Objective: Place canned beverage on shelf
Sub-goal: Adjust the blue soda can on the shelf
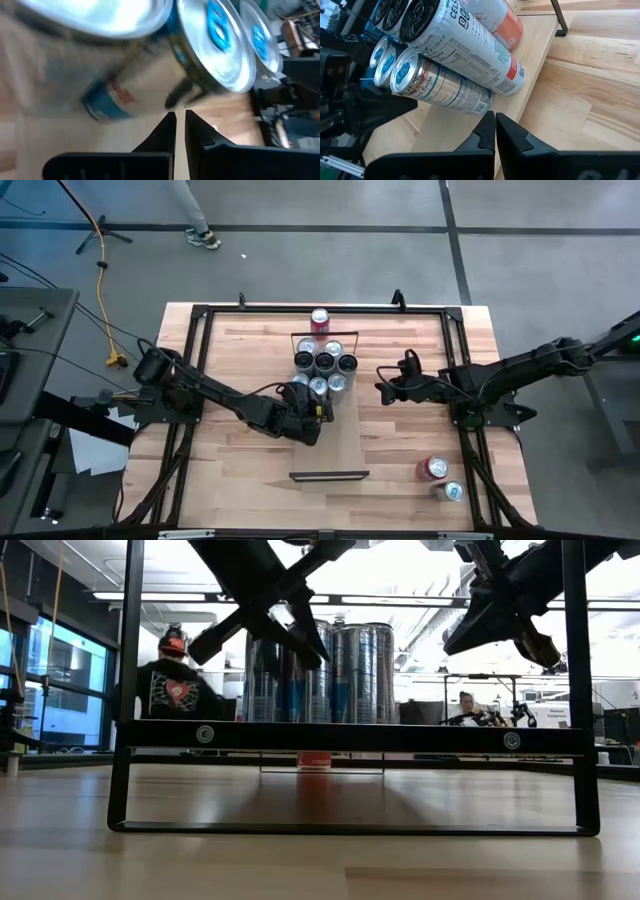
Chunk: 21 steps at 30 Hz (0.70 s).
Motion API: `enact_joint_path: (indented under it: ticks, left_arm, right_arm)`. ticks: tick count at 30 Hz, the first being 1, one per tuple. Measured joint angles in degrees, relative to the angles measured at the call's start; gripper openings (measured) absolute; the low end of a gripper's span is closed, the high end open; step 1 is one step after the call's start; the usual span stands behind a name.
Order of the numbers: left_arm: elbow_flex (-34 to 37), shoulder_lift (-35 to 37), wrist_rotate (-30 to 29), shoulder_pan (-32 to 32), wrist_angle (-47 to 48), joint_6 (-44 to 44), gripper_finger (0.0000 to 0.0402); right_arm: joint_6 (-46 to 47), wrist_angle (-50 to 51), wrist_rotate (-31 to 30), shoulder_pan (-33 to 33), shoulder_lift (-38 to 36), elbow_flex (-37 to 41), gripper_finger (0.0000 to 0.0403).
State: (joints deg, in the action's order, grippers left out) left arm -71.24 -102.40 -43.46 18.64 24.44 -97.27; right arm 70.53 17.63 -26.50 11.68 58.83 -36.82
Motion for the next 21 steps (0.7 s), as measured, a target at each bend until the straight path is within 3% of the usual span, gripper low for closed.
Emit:
enact_joint_path:
  ticks: [21]
  left_arm:
    - [0.07, 0.64, 3.12, -2.33, 0.28, 10.49, 0.0]
  right_arm:
    - [3.08, -4.38, 1.48, 1.25, 1.28, 0.0, 0.0]
